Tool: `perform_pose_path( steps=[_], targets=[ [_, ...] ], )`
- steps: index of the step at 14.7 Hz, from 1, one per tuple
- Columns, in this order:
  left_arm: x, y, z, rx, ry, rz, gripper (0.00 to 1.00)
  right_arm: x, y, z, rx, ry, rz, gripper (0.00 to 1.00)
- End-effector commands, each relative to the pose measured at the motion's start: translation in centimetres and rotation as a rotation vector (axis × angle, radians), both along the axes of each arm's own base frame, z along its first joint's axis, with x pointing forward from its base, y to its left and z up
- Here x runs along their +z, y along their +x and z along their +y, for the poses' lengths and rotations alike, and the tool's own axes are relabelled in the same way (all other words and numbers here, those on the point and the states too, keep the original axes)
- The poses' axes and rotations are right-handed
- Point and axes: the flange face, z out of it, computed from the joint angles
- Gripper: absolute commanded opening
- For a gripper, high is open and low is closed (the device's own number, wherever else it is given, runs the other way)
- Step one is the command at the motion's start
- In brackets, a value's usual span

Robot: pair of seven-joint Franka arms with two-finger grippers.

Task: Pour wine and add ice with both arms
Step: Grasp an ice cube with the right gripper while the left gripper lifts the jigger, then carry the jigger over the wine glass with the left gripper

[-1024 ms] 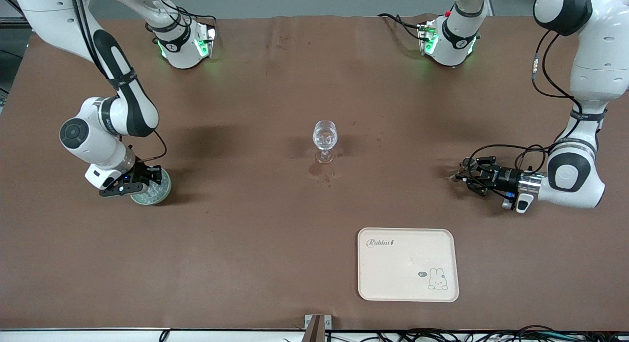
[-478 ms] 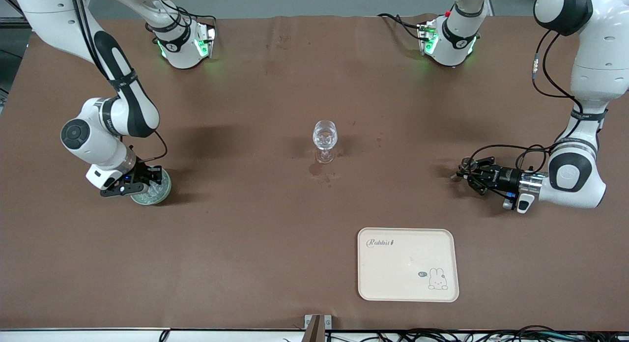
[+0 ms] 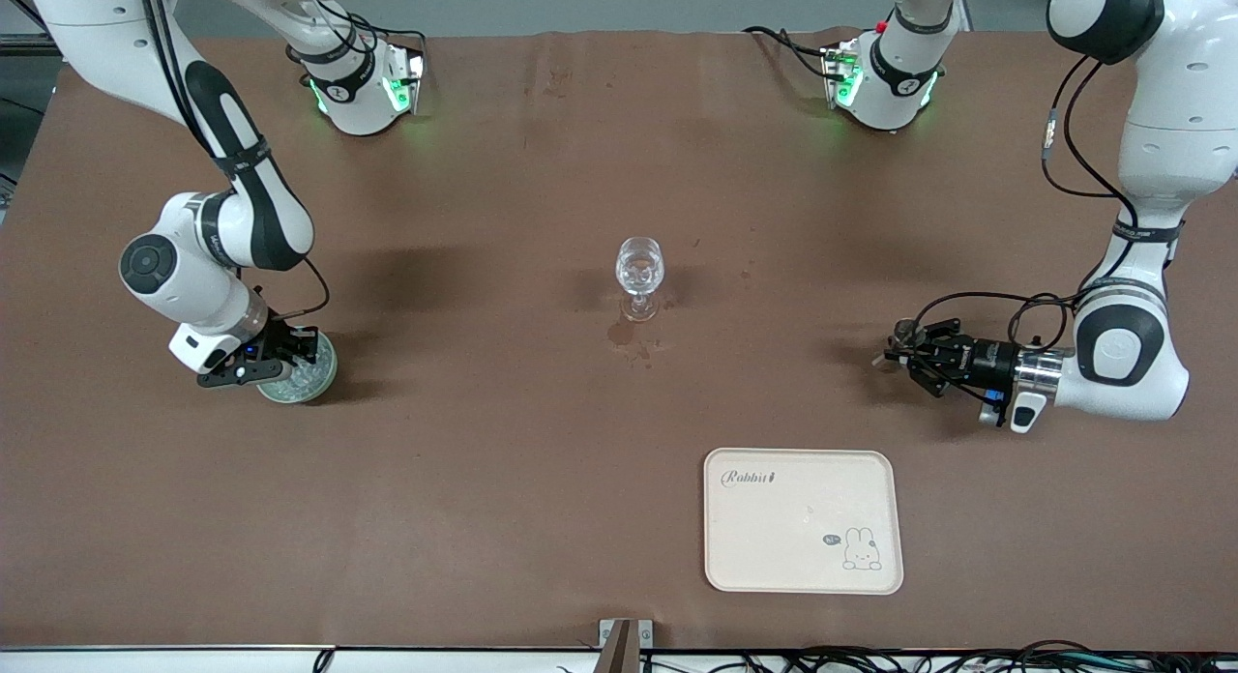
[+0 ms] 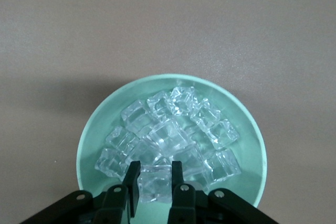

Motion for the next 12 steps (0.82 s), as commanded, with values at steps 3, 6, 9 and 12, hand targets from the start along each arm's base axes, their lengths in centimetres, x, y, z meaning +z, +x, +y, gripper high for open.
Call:
perform_pose_path(
  steps=[3,6,9,12],
  targets=[
    [5.4,0.9,-7.2,0.029,-0.009,0.003,0.00,6.2,2.2,1.7,0.024,0.020,0.068,0.00],
    [9.3,0.9,-12.7,0.063,0.060,0.029,0.00,13.6,3.1,1.6,-0.028,0.025,0.037,0.00],
    [12.2,-0.1,-16.4,0.036,0.060,0.016,0.00,21.7,3.6,1.9,-0.068,0.032,0.017,0.00],
    [14.6,-2.2,-19.8,0.062,0.125,-0.019,0.00,29.3,3.0,1.9,-0.149,0.036,0.017,0.00]
  ],
)
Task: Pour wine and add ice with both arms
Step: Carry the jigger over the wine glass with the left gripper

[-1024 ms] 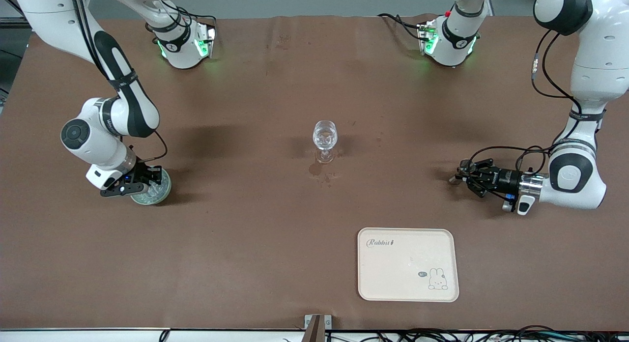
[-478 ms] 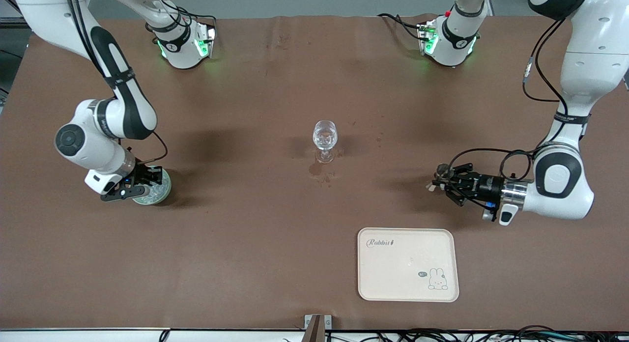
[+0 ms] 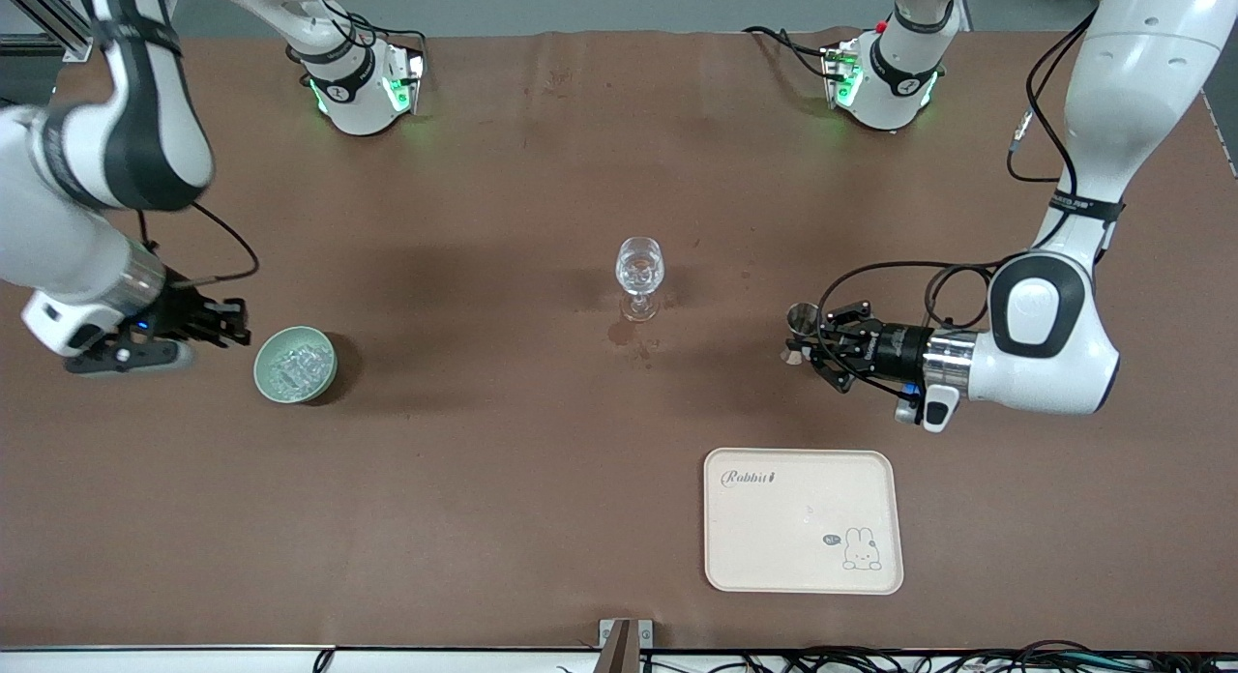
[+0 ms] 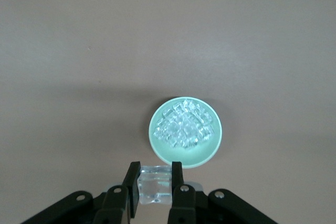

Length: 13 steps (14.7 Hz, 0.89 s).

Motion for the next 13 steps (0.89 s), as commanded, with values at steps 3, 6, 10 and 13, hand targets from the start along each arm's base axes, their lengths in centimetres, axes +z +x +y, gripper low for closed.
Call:
perform_pose_path(
  steps=[3,6,10,13],
  targets=[
    [3.6,-3.7,-4.5,0.008,0.065,-0.004,0.00,9.7,-1.3,-1.9,-0.103,-0.001,0.005,0.00],
    [5.2,-5.9,-7.0,0.009,0.117,-0.028,0.00,14.8,-2.2,-3.7,-0.153,-0.052,0.021,0.00],
    [6.7,-8.1,-10.9,0.003,0.184,-0.007,0.00,15.9,-2.2,-5.0,-0.194,-0.075,-0.003,0.00],
    [6.8,-9.5,-14.1,-0.011,0.280,-0.025,0.00,16.1,-2.3,-6.0,-0.199,-0.066,-0.006,0.00]
  ],
)
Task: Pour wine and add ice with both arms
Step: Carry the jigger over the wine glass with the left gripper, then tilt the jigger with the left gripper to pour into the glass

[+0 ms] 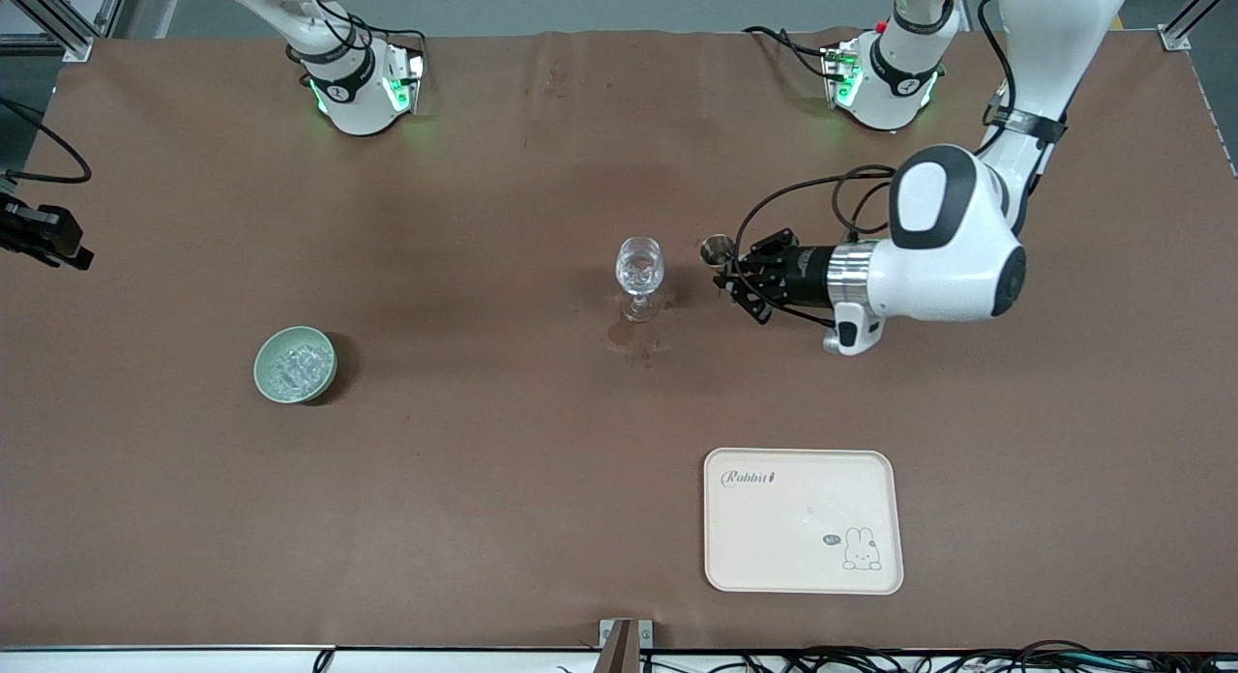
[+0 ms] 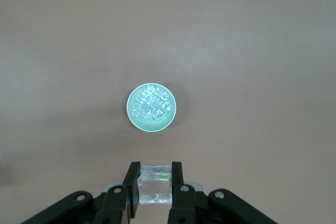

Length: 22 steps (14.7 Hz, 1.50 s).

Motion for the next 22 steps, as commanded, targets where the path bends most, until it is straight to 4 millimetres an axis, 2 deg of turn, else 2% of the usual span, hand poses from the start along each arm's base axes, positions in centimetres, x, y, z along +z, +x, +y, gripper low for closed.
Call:
perform_pose_path(
  steps=[1,5,7,13,16,20,22],
  targets=[
    [0.5,-1.9,-2.7,0.001,0.087,-0.025,0.00,0.5,0.2,-0.9,-0.023,-0.006,-0.010,0.00],
    [0.3,-3.6,-5.9,-0.003,0.233,-0.062,0.00,0.8,0.4,-0.9,-0.024,-0.006,-0.025,0.00],
    [0.5,-3.5,-6.1,0.012,0.286,-0.080,0.00,0.9,0.4,-0.7,-0.022,-0.002,-0.030,0.00],
    [1.9,-4.7,-9.5,0.022,0.412,-0.143,0.00,1.0,0.6,-0.8,-0.021,-0.004,-0.032,0.00],
    [1.8,-5.1,-10.0,0.017,0.443,-0.159,0.00,1.2,0.6,-0.8,-0.025,-0.006,-0.038,0.00],
    [2.0,-6.5,-12.0,0.015,0.510,-0.200,0.00,1.3,0.6,-0.7,-0.027,-0.003,-0.040,0.00],
    [3.0,-7.0,-13.1,0.020,0.530,-0.228,0.00,1.2,0.7,-0.5,-0.028,-0.002,-0.038,0.00]
  ],
)
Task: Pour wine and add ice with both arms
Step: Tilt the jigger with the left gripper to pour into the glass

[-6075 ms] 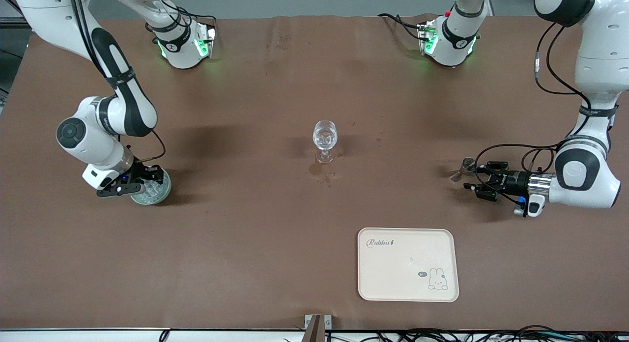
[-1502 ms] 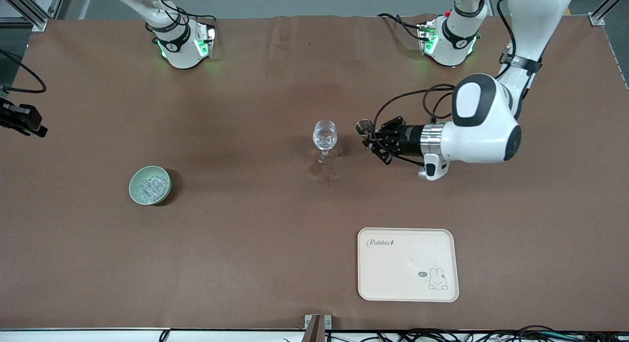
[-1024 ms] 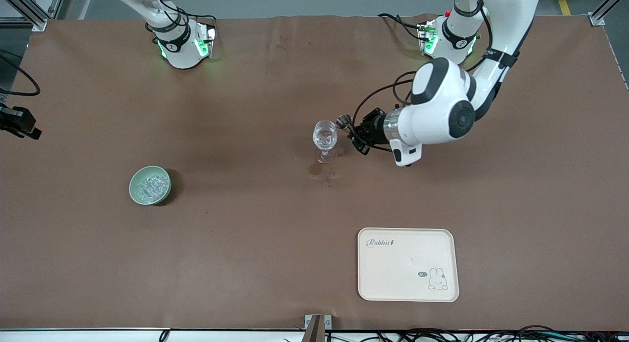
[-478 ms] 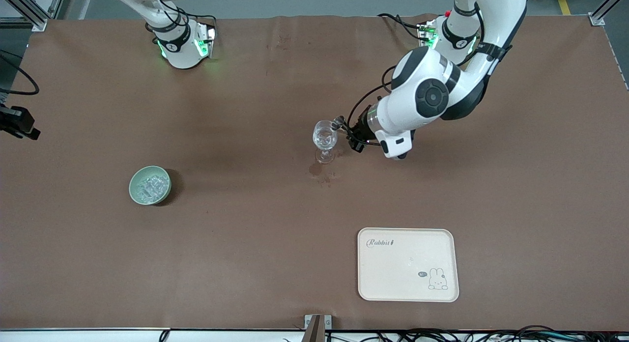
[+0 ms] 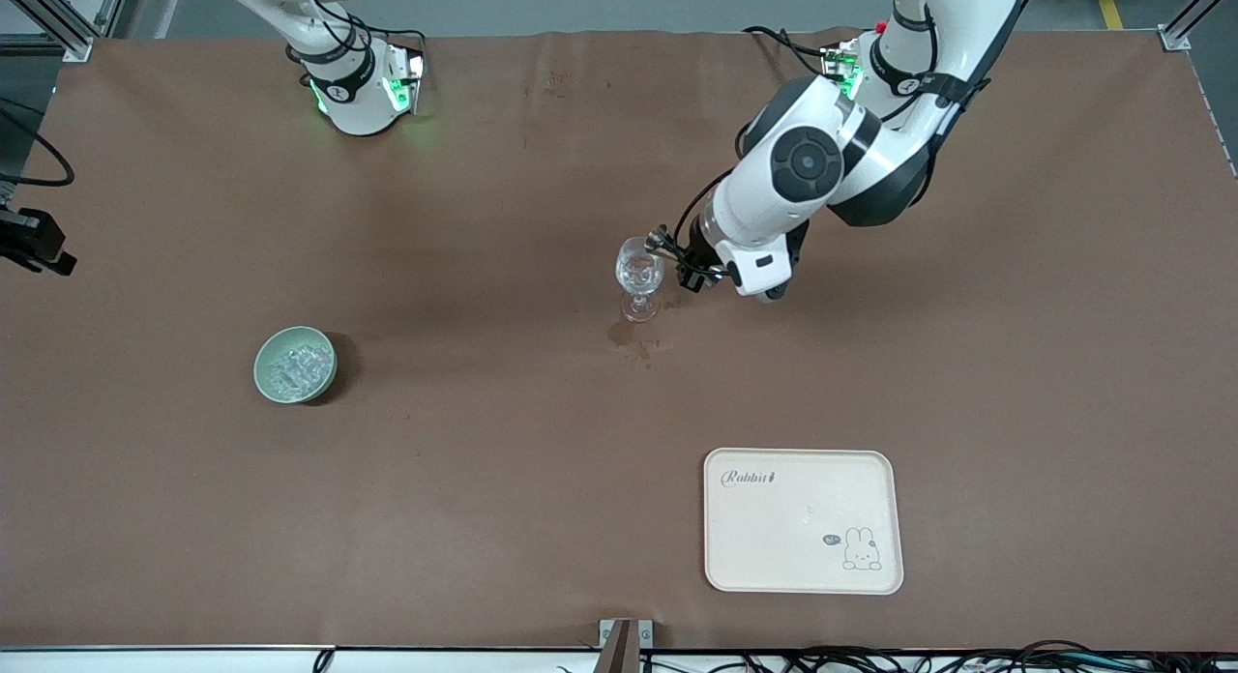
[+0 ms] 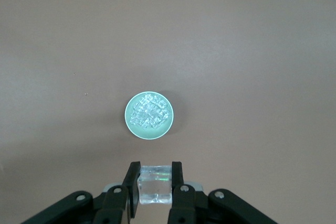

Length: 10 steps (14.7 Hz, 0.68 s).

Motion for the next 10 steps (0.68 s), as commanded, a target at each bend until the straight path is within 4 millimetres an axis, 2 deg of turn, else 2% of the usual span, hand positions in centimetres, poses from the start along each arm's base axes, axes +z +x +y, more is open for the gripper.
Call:
perform_pose_path(
  steps=[1,10],
  targets=[
    [1.85,-0.30,-1.24,0.012,0.014,-0.040,0.00,0.37,0.34,0.16,-0.017,0.001,-0.007,0.00],
    [1.35,-0.43,-0.99,0.016,0.064,-0.059,0.00,0.37,0.36,0.35,-0.015,0.002,-0.007,0.00]
  ],
)
